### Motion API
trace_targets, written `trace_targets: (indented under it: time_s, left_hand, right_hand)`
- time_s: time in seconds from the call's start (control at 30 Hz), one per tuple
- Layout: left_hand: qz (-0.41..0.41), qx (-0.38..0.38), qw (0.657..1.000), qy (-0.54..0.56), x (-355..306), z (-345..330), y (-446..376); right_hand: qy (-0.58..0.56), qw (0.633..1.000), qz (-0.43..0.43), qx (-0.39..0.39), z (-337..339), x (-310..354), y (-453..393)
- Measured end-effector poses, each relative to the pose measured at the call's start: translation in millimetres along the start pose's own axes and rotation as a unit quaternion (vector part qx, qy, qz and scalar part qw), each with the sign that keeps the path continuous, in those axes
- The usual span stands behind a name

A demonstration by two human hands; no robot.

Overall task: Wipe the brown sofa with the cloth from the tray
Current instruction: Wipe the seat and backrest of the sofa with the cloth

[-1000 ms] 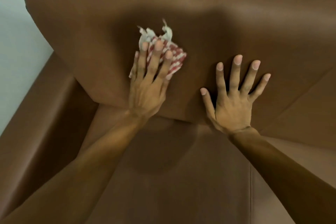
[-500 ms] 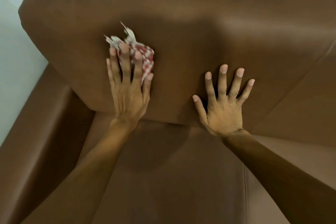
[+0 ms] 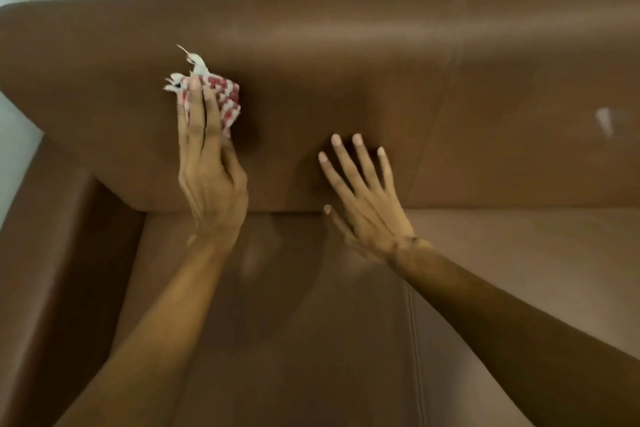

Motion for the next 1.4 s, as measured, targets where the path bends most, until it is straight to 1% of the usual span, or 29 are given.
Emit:
trace_targets:
  time_s: [0.03, 0.1, 0.17, 0.2, 0.27, 0.37, 0.43, 0.57, 0.63, 0.77, 0.83, 0.9, 0.97, 1.03, 1.07, 1.13, 1.17, 1.2, 1.23, 1.27, 1.3, 1.33, 1.37, 1.4]
  left_hand:
    - [-0.012, 0.012, 1.000, 0.022, -16.0, 3.2, 11.6]
    - [-0.045, 0.045, 0.996, 0.058, -47.5, 3.6, 33.9]
    - [-0.070, 0.080, 0.991, 0.080, -79.2, -1.7, 52.9]
    - [-0.070, 0.100, 0.989, 0.089, -96.0, -4.8, 61.4]
    - [-0.073, 0.129, 0.984, 0.103, -129.6, -9.8, 77.6]
    - [-0.083, 0.166, 0.973, 0.135, -188.1, -19.9, 102.8]
    - [-0.088, 0.183, 0.967, 0.152, -224.7, -29.2, 118.4]
    - [-0.115, 0.230, 0.952, 0.165, -300.2, -50.9, 160.5]
    - [-0.127, 0.260, 0.942, 0.168, -331.1, -60.3, 186.2]
    - [-0.184, 0.323, 0.915, 0.156, -386.8, -77.1, 252.5]
    - [-0.234, 0.355, 0.892, 0.151, -411.2, -87.0, 292.4]
    - [-0.312, 0.394, 0.853, 0.140, -432.1, -100.3, 338.1]
    - [-0.386, 0.421, 0.811, 0.125, -442.5, -110.9, 387.4]
    - [-0.455, 0.445, 0.764, 0.104, -437.4, -114.8, 436.1]
    - [-0.489, 0.448, 0.743, 0.097, -426.9, -111.5, 451.8]
    - [-0.551, 0.430, 0.710, 0.084, -402.2, -110.5, 469.3]
    - [-0.570, 0.407, 0.710, 0.073, -389.3, -115.6, 458.2]
    - [-0.571, 0.388, 0.720, 0.062, -385.5, -130.0, 443.1]
    - [-0.556, 0.368, 0.743, 0.050, -390.9, -150.2, 424.1]
    - [-0.516, 0.362, 0.776, 0.036, -399.4, -171.3, 399.6]
    - [-0.455, 0.364, 0.812, 0.023, -411.1, -191.9, 376.3]
    - [-0.397, 0.369, 0.840, 0.011, -425.7, -208.6, 361.2]
    - [-0.359, 0.368, 0.858, 0.006, -441.8, -217.9, 355.9]
    - [-0.341, 0.369, 0.864, 0.016, -454.8, -219.1, 359.9]
  right_hand:
    - [-0.020, 0.999, -0.033, 0.015, -1.2, -9.7, 21.5]
    - [-0.066, 0.988, -0.132, 0.040, -5.8, -37.7, 71.4]
    - [-0.094, 0.963, -0.245, 0.054, -5.2, -68.7, 132.1]
    - [-0.095, 0.950, -0.294, 0.053, -1.6, -83.4, 163.9]
    - [-0.086, 0.926, -0.363, 0.066, 6.5, -108.8, 224.9]
    - [-0.074, 0.901, -0.413, 0.111, 19.4, -141.6, 310.8]
    - [-0.082, 0.890, -0.435, 0.114, 31.8, -160.0, 354.3]
    - [-0.088, 0.872, -0.473, 0.091, 58.3, -190.6, 414.1]
    - [-0.087, 0.865, -0.491, 0.064, 67.4, -201.1, 433.1]
    - [-0.098, 0.844, -0.527, 0.009, 76.1, -222.6, 473.1]
    - [-0.101, 0.837, -0.538, -0.012, 72.1, -235.1, 496.4]
    - [-0.097, 0.829, -0.550, -0.021, 62.3, -249.0, 518.0]
    - [-0.088, 0.822, -0.563, -0.007, 47.3, -257.8, 537.1]
    - [-0.063, 0.820, -0.569, 0.012, 32.0, -260.1, 551.6]
    - [-0.041, 0.824, -0.566, 0.008, 29.8, -258.6, 552.1]
    - [-0.025, 0.825, -0.565, -0.011, 23.1, -257.7, 557.9]
    - [-0.016, 0.829, -0.558, -0.025, 23.3, -254.6, 553.6]
    - [-0.006, 0.831, -0.555, -0.032, 22.4, -256.3, 553.6]
    - [0.004, 0.830, -0.557, -0.037, 21.8, -260.5, 555.9]
    - [0.005, 0.831, -0.555, -0.041, 20.3, -261.6, 557.0]
    - [0.004, 0.831, -0.555, -0.043, 17.5, -261.2, 558.4]
    - [0.010, 0.831, -0.553, -0.046, 16.6, -260.7, 559.1]
    - [0.015, 0.831, -0.553, -0.050, 15.9, -261.1, 559.9]
    - [0.014, 0.831, -0.554, -0.054, 15.2, -262.7, 561.0]
Point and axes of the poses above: each hand's wrist, its own y-axis away from the middle knuckle, its own z-axis out of the back of the hand, x = y × z, the point moved 8 cm from there along -y, towards the middle knuckle, and after that the axes turned 11 degrees about -y, right-handed, at the moved point
